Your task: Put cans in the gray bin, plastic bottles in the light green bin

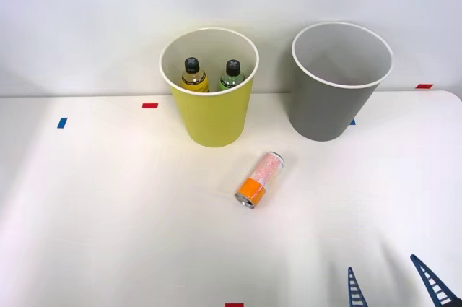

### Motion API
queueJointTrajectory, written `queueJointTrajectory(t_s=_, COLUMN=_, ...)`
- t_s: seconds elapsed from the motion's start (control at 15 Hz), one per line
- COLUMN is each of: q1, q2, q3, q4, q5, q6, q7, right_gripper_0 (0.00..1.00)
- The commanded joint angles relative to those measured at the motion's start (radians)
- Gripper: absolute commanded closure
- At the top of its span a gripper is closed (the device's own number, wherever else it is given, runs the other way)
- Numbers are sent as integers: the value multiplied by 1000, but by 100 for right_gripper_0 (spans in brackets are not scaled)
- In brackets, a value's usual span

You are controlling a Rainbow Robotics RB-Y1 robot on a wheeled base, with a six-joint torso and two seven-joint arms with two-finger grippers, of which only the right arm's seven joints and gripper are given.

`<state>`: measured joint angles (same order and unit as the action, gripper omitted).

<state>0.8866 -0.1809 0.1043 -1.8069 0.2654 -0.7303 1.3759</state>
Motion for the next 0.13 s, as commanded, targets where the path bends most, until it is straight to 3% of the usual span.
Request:
queueJointTrajectory(t_s=0.07, q1=0, q2=0, q3=0, q4=0, q5=0, q6=0, q7=0, right_gripper_0=0)
queueJointTrajectory(t_s=0.13, q1=0, q2=0, q3=0, q4=0, q5=0, q6=0, q7=0, right_gripper_0=0)
